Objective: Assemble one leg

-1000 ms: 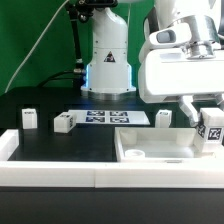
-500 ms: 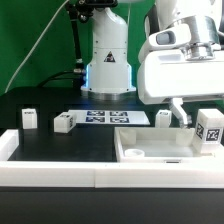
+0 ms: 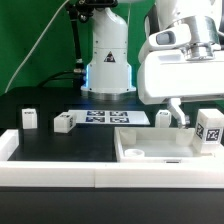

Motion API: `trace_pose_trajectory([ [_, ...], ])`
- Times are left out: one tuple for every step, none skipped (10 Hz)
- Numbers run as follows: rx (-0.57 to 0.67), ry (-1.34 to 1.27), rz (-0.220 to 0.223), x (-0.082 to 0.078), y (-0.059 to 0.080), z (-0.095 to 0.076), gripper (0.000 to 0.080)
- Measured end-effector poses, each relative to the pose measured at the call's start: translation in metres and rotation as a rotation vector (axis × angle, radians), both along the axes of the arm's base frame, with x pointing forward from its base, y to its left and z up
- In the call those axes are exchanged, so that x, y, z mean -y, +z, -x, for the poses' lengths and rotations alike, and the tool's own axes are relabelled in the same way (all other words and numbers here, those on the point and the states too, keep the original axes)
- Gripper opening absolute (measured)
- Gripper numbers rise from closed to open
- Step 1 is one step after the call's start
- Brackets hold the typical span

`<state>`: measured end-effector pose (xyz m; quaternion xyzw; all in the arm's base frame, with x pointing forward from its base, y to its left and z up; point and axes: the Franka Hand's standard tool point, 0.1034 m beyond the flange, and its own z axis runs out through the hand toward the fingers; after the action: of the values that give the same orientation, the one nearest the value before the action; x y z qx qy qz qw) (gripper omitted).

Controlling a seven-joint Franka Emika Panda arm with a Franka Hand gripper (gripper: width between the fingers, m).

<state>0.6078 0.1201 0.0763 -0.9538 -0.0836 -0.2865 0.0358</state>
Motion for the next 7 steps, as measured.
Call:
trace_pose_trajectory([
  [-0.010, 0.001, 0.001, 0.002, 0.005, 0.000, 0.0648],
  [-0.003, 0.000, 0.003, 0.004, 0.013, -0.002, 0.0648],
  [-0.006, 0.001, 0.002, 0.004, 0.016, -0.003, 0.0648],
  [-0.021, 0.004, 0.001, 0.003, 0.014, -0.002, 0.0648],
  [-0.035, 0.006, 0.001, 0.002, 0.013, -0.001, 0.0648],
  [-0.135, 0.022, -0.003, -0.002, 0.009, 0.003, 0.0648],
  [-0.218, 0.029, -0.006, -0.001, 0.008, 0.000, 0.0648],
])
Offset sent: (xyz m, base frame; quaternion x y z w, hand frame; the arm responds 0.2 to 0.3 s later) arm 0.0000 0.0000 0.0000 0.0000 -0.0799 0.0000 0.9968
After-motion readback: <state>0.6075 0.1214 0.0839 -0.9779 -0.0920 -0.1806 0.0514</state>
